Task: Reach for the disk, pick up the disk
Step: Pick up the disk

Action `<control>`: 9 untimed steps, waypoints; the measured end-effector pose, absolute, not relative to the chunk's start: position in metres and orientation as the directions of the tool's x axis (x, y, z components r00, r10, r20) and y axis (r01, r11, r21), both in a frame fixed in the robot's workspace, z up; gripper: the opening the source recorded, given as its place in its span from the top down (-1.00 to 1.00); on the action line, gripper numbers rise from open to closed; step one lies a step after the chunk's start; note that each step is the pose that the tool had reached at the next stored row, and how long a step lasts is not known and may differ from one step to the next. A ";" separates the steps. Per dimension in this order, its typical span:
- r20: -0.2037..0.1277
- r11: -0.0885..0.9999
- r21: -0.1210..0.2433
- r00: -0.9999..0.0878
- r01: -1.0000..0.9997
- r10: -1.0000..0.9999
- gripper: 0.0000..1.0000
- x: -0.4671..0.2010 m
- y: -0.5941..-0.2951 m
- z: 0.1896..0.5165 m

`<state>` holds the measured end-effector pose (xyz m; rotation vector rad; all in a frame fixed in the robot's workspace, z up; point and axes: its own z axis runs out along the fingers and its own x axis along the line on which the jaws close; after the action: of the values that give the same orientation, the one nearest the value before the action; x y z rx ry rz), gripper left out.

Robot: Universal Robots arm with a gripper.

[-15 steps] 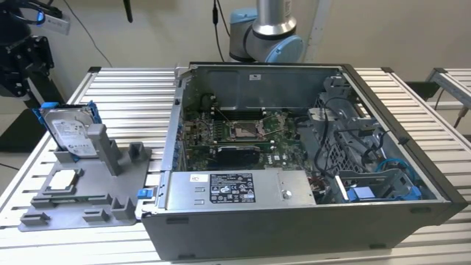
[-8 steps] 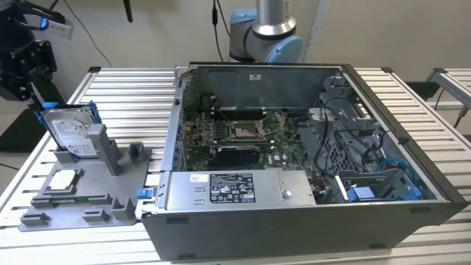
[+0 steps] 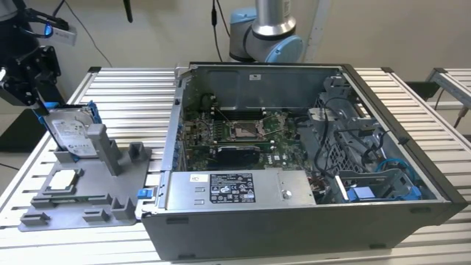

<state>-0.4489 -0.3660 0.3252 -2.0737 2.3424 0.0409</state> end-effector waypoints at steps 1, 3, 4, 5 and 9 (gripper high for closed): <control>-0.028 0.121 0.010 -0.121 -0.993 -0.992 -1.00 -0.449 -0.366 0.324; -0.029 0.117 0.005 -0.117 -0.993 -0.993 -1.00 -0.449 -0.366 0.320; -0.030 0.111 0.004 -0.111 -0.994 -0.993 -1.00 -0.450 -0.366 0.318; -0.030 0.102 0.003 -0.102 -0.995 -0.994 -1.00 -0.450 -0.366 0.317; -0.030 0.075 0.000 -0.075 -0.997 -0.997 -1.00 -0.453 -0.366 0.310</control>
<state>-0.4528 -0.3657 0.3103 -2.1211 2.2872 0.0318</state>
